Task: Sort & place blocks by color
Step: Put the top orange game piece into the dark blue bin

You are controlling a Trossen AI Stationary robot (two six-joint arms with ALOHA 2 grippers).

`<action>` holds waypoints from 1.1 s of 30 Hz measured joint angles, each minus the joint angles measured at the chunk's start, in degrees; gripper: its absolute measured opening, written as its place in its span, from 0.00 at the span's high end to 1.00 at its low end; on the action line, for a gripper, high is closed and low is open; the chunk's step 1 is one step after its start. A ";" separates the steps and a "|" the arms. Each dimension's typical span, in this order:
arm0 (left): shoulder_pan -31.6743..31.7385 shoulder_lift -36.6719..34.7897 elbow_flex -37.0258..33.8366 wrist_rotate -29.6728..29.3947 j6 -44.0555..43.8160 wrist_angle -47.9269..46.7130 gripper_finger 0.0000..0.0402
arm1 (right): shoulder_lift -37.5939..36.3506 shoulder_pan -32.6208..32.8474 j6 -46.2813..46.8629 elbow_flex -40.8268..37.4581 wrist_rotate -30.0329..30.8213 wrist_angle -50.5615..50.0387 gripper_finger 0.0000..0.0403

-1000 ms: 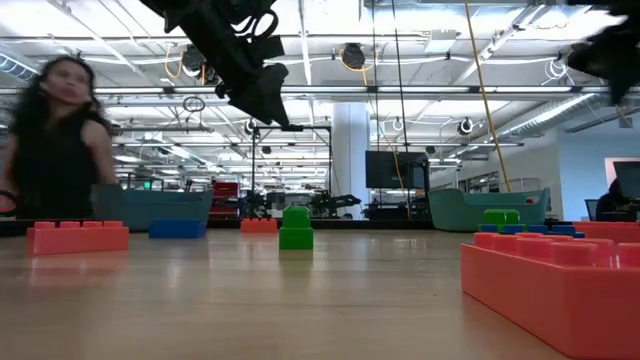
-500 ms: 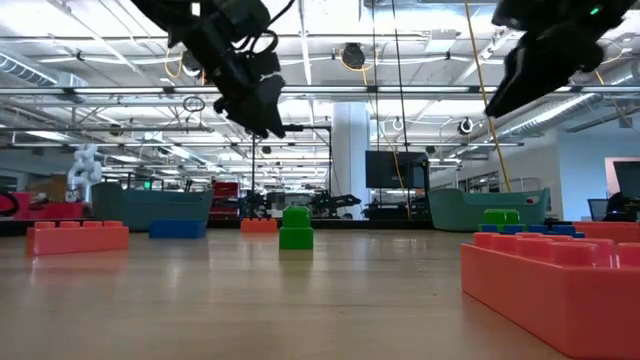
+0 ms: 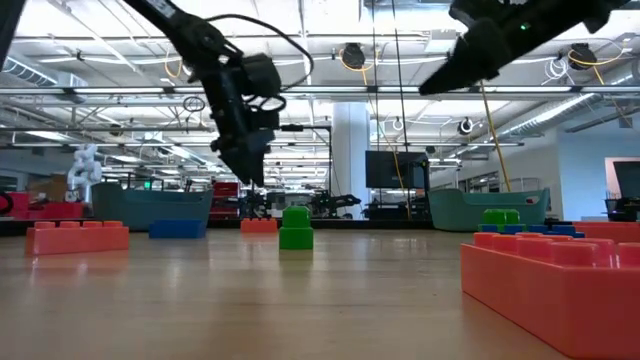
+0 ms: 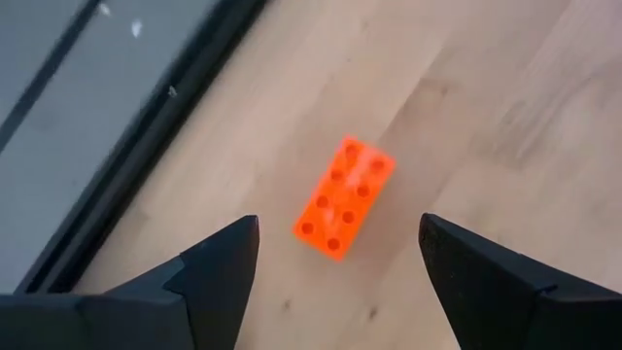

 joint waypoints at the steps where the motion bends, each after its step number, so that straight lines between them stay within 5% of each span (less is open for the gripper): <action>1: 0.24 1.43 1.62 0.00 0.63 -1.28 0.29 | 0.00 -0.74 -0.86 0.00 -0.26 1.27 0.48; 10: 0.92 10.17 11.51 -0.16 6.50 -12.65 0.29 | 0.01 -4.03 -4.15 0.00 -1.55 2.72 0.48; 33: 2.66 17.19 12.84 4.52 10.53 -12.84 0.29 | -0.81 -4.08 -4.66 0.02 -1.59 2.64 0.48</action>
